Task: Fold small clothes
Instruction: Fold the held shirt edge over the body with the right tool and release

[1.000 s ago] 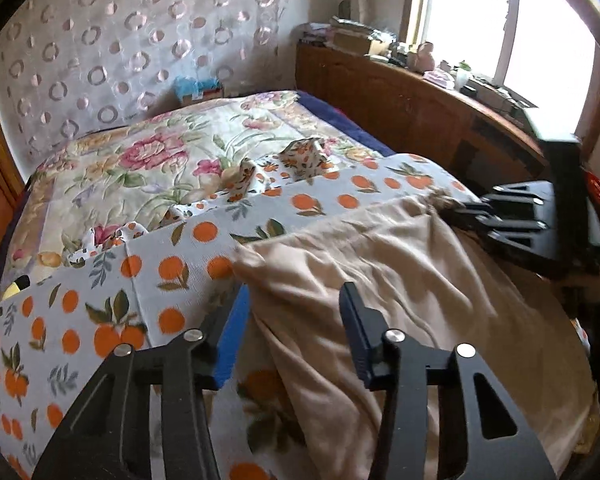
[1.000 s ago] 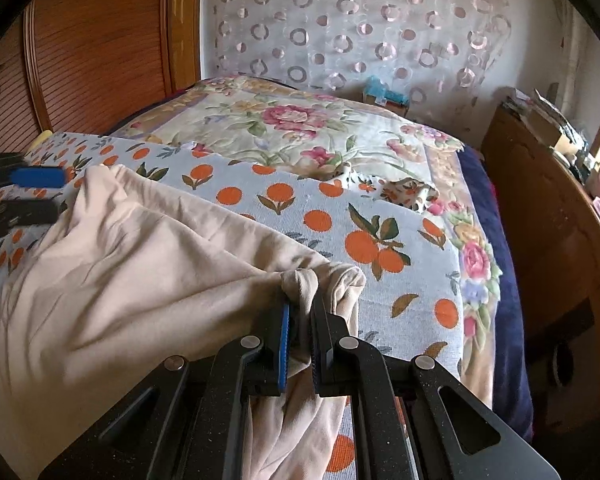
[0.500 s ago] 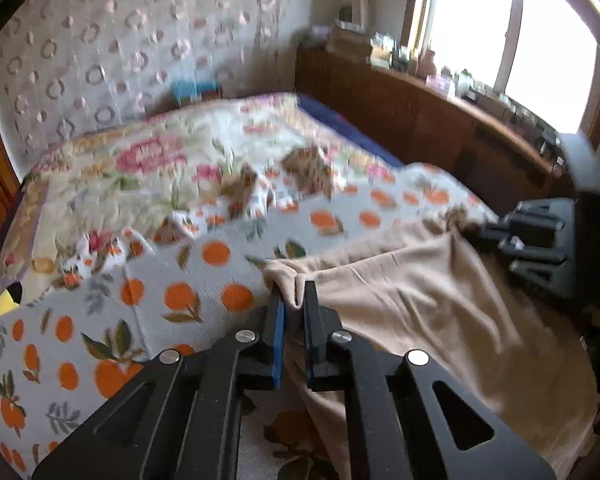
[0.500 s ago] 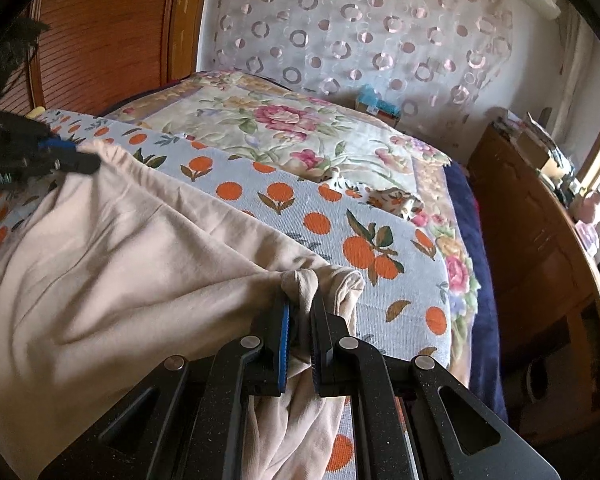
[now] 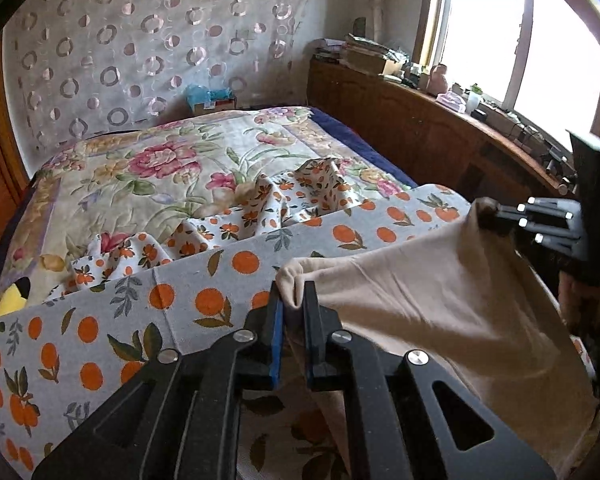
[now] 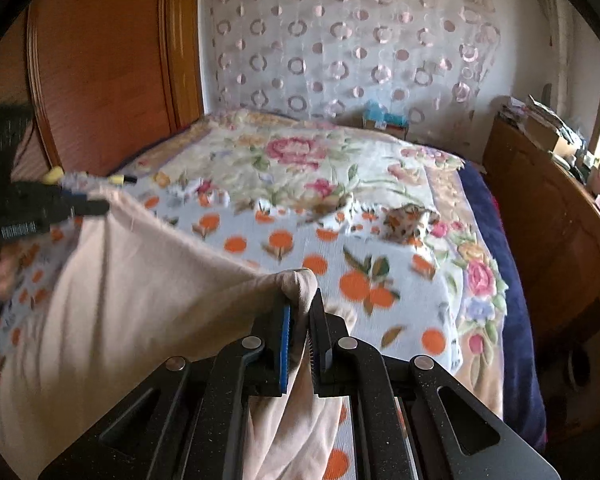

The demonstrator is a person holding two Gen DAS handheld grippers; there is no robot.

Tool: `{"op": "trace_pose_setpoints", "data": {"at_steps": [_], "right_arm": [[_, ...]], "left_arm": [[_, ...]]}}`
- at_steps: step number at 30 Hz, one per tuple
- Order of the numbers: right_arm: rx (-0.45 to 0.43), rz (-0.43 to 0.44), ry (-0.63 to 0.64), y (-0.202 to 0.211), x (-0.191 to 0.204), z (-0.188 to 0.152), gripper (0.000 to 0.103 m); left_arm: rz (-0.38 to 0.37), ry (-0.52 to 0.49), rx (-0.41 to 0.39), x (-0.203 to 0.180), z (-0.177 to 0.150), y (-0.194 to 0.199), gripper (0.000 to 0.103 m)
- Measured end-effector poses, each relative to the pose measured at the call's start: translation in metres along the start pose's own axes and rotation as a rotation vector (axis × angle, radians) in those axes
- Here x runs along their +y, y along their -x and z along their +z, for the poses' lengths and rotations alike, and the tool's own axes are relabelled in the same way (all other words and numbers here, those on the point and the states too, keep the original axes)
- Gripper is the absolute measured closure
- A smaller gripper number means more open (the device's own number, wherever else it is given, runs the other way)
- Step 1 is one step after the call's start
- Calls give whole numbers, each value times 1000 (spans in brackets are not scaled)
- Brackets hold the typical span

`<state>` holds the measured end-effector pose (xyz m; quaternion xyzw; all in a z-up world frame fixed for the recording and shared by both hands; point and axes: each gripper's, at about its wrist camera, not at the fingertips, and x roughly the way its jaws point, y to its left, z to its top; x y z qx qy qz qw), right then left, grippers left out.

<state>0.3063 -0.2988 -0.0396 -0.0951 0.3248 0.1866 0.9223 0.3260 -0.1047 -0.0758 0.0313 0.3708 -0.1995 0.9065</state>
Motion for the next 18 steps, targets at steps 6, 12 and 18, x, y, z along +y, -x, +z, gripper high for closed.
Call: {"op": "trace_pose_setpoints", "data": {"at_steps": [6,12,18], "right_arm": [[97,-69,-5,-24,-4,-4,95],[106,-111,-19,-12,-3,-13,61],[58,-96,-54,39,7,-32,60]], "left_arm": [[47,-6,2,3,-3,11,61],[28,-9,2,1,-18,34,31],[40,-16,-3,-16,-43,62,26]]}}
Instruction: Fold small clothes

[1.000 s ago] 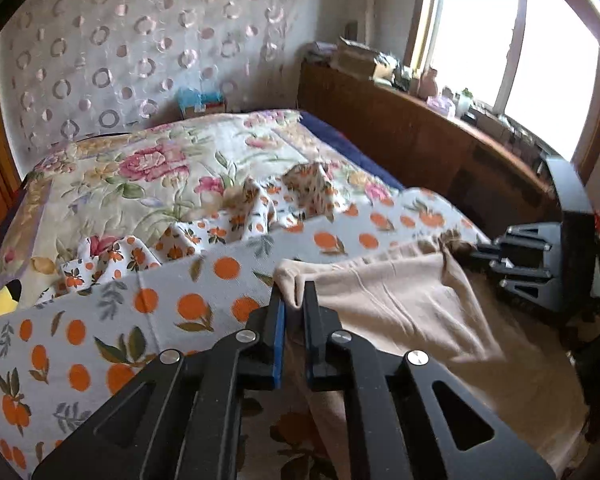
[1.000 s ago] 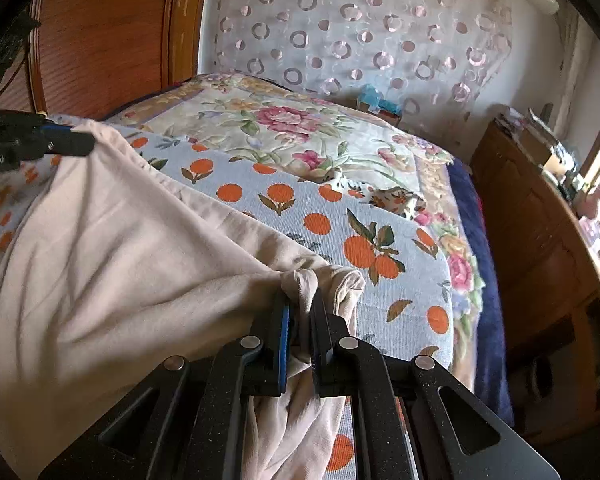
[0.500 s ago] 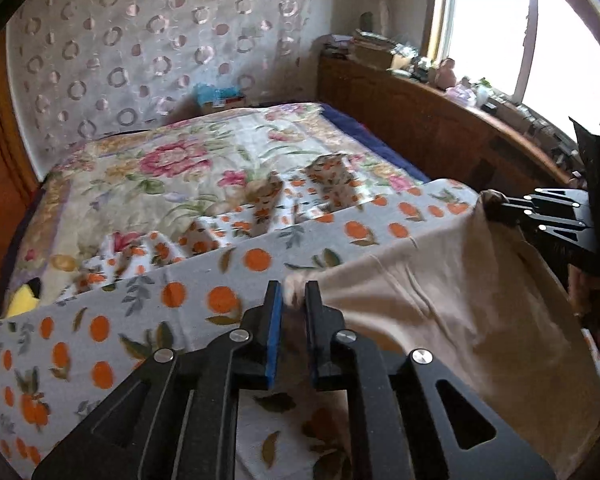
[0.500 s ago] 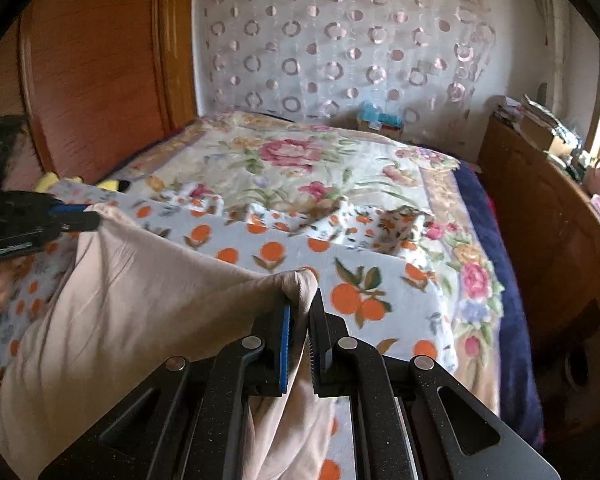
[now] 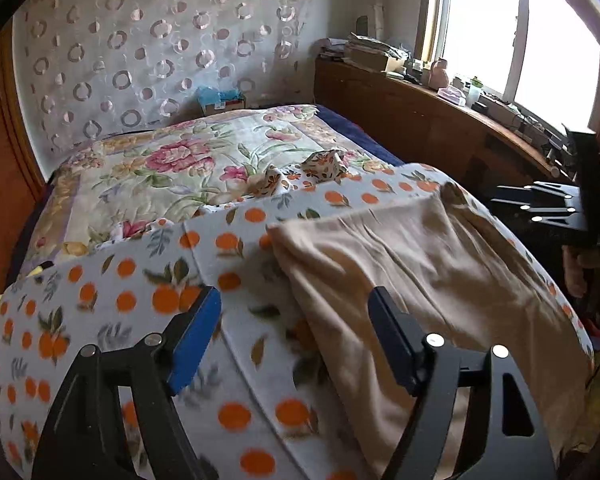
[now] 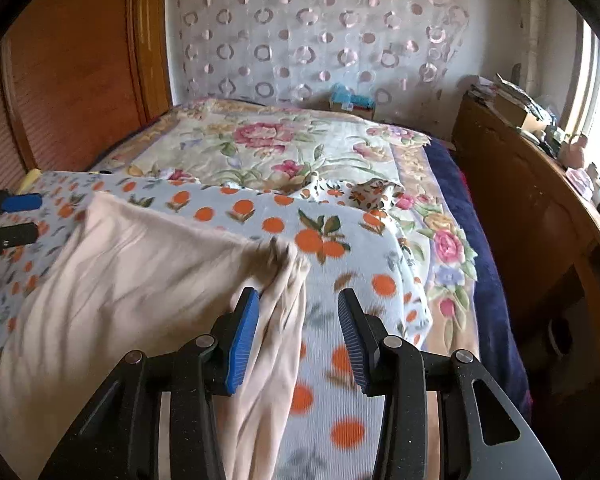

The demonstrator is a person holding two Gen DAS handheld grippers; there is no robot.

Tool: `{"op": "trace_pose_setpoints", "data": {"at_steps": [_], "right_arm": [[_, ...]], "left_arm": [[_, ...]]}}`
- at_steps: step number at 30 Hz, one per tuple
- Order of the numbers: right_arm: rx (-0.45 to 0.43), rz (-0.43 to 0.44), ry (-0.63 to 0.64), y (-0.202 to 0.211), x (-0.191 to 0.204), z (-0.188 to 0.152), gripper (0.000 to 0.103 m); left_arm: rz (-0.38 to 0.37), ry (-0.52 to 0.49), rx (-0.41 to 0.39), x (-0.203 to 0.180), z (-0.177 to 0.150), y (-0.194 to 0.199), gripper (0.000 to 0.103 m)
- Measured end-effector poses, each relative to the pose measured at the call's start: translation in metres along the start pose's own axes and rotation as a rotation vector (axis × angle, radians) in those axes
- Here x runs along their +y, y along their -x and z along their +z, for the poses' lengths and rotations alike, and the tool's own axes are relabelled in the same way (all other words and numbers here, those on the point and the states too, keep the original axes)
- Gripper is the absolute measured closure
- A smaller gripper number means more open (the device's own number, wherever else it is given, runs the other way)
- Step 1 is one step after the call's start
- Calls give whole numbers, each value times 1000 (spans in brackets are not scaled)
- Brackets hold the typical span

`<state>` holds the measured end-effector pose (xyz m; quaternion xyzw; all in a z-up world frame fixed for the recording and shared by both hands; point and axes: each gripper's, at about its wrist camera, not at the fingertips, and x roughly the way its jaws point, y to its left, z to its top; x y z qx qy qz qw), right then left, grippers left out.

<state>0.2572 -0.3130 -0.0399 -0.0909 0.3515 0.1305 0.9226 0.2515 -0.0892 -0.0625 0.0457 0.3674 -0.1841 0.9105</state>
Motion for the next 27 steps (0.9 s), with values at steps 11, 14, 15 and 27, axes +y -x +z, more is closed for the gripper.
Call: {"op": "trace_pose_setpoints", "data": {"at_steps": [11,14,15,27], "right_arm": [[-45,30,-28,84,8,-65,60],[-47,44,-30,104,15,-82,60],[-46,45,-26,109,18,-89,60],[16,137,-67,152,34,-155,67]], "left_arm": [[-27,-23,14,-41,-59,43,26],[-39,-34,17,-53,-73,53,26],[-41,-37,18,-57,-80,57,26],[-46,-28,49,-73,-133,85,26]]}}
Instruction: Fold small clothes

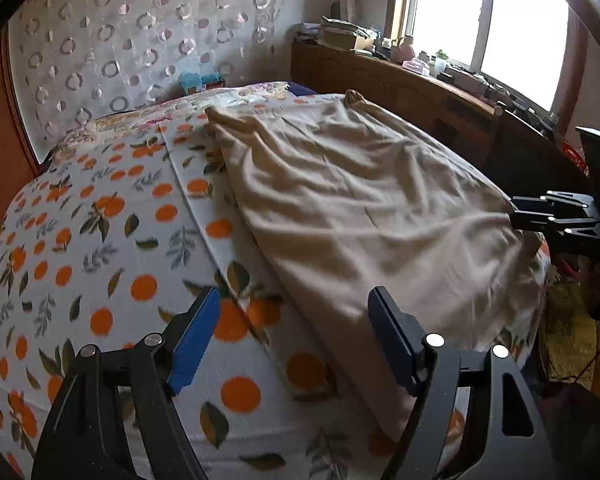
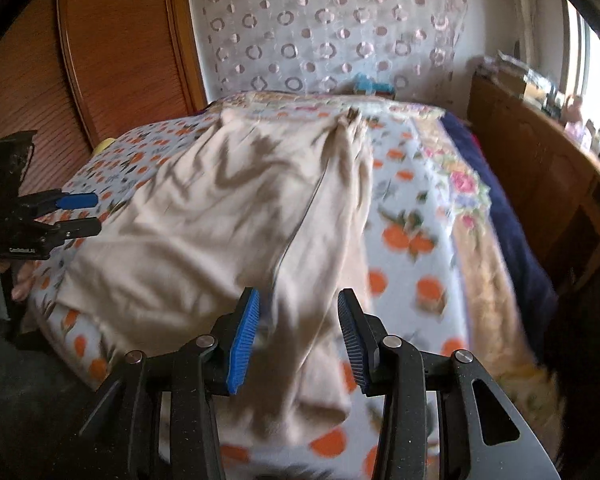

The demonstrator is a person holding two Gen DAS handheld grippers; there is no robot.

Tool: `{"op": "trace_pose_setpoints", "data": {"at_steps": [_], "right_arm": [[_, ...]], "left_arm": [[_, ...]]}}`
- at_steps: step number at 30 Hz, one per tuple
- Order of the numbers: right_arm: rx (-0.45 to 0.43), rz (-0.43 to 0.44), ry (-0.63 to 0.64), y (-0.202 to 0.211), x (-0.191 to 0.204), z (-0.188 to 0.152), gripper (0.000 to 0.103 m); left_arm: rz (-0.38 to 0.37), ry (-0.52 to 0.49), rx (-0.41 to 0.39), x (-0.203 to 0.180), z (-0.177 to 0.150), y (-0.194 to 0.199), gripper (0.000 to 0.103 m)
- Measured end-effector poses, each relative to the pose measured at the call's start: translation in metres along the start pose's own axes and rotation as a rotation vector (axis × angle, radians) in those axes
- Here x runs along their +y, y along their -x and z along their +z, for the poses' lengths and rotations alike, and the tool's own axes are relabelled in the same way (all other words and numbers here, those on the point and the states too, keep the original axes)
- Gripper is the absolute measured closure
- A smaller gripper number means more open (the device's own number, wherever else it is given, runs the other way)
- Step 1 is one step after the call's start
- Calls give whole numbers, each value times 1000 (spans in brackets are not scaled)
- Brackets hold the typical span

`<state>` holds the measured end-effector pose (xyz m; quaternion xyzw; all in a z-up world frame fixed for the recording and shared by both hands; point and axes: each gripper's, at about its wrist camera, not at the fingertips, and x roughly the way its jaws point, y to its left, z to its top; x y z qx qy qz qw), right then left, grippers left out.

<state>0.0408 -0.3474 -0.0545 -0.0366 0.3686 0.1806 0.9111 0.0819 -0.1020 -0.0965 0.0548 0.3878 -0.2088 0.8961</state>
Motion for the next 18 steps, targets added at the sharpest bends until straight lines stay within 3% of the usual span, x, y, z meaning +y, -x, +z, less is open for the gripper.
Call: {"op": "trace_pose_setpoints", "data": {"at_steps": [3,5,7,12,18], "right_arm": [[11,34,-13,1,0,-4,75],[26,45,-8,1,0,-4,94],[26,44,7,7,-1,-3,99],[25,-1,20,26,-4,-13,101],[41,-4,-1,19,-3,-20,101]], "left_arm": [[-14,16,8,1,-6,0,26],[-29,23,8,-2,-11,3,26],[-39,32,3,-2,-13,5,26],[-69,45,10,-7,-22,8,26],[-70,39,25,-10,-26,6,26]]}}
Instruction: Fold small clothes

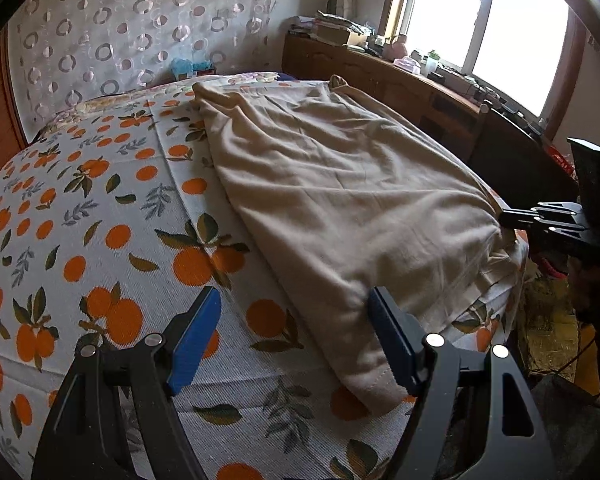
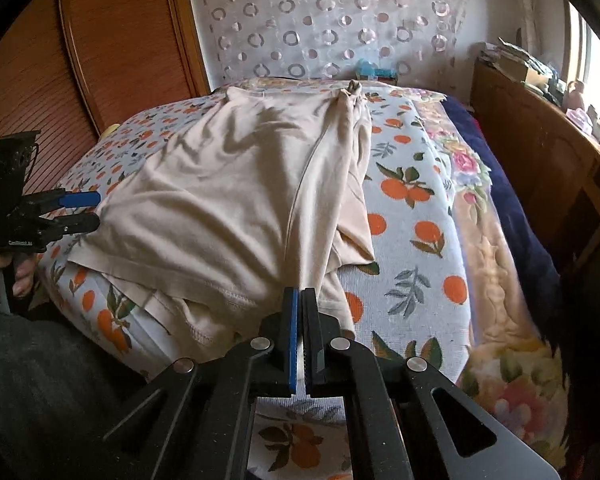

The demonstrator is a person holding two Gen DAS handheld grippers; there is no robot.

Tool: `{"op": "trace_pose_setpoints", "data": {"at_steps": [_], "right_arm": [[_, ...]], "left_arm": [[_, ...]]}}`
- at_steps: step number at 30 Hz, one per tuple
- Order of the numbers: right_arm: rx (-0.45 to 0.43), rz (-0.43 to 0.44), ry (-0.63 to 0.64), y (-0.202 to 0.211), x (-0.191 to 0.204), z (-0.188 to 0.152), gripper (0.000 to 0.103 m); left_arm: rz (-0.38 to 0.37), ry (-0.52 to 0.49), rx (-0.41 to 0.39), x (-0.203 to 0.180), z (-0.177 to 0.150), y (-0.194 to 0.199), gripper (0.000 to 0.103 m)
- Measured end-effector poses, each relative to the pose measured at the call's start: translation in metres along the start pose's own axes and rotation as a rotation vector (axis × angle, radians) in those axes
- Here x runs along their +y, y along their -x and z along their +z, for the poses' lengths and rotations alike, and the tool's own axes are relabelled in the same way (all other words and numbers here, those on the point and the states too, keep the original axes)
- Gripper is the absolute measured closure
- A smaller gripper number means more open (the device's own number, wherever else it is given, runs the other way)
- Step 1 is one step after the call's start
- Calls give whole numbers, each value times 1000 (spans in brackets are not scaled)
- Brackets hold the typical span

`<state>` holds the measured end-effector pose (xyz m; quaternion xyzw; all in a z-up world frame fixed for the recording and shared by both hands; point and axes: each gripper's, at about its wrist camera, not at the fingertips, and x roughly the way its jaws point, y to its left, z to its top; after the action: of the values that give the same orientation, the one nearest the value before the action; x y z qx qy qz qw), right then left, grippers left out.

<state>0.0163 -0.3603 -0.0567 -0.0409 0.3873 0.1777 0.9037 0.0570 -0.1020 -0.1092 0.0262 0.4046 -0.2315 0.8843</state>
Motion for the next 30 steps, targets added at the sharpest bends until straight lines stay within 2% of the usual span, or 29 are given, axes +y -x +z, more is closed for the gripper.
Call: {"op": "trace_pose_setpoints", "data": {"at_steps": [4,6,9,11,12,14,16,18,21,24,27,29,30], "right_arm": [[-19,-12,-8,0,2,1,101],[-27,-30,-17,-2,0,-1,97],[-27,-49,-31,-5,-2,-3,73],[-32,-43,-51,-7,-4,-4,47],[-30,-43,-57,-9,-5,-4,45],[-27,-36,-59,-12,-5,-5,44],[-21,-26,-55,-14,-5,-6,44],[-21,-37,-39,-14,-4,-6,44],[-10,-7,-23,-13,-2,-6,44],[-2,-7,7,-12,4,-7,45],[-2,2,19,-12,7,-7,57],[-6,26,10,-13,7,-6,71],[-8,36,6,-13,7,-6,74]], "left_arm": [[2,2,3,0,0,0,26],[4,-1,1,0,0,0,26],[3,0,1,1,-1,0,26],[5,-2,1,0,-1,0,26],[6,-3,0,0,-1,0,26],[2,-9,0,-2,-1,1,26],[-20,-17,-1,-4,-2,2,36],[-56,-17,2,-6,-3,2,50],[-75,-28,8,-12,-4,3,62],[-93,-29,16,-14,-5,3,65],[-107,-32,20,-16,-6,3,65],[-119,-33,24,-18,-6,3,65],[-133,-33,26,-18,-6,3,66]]}}
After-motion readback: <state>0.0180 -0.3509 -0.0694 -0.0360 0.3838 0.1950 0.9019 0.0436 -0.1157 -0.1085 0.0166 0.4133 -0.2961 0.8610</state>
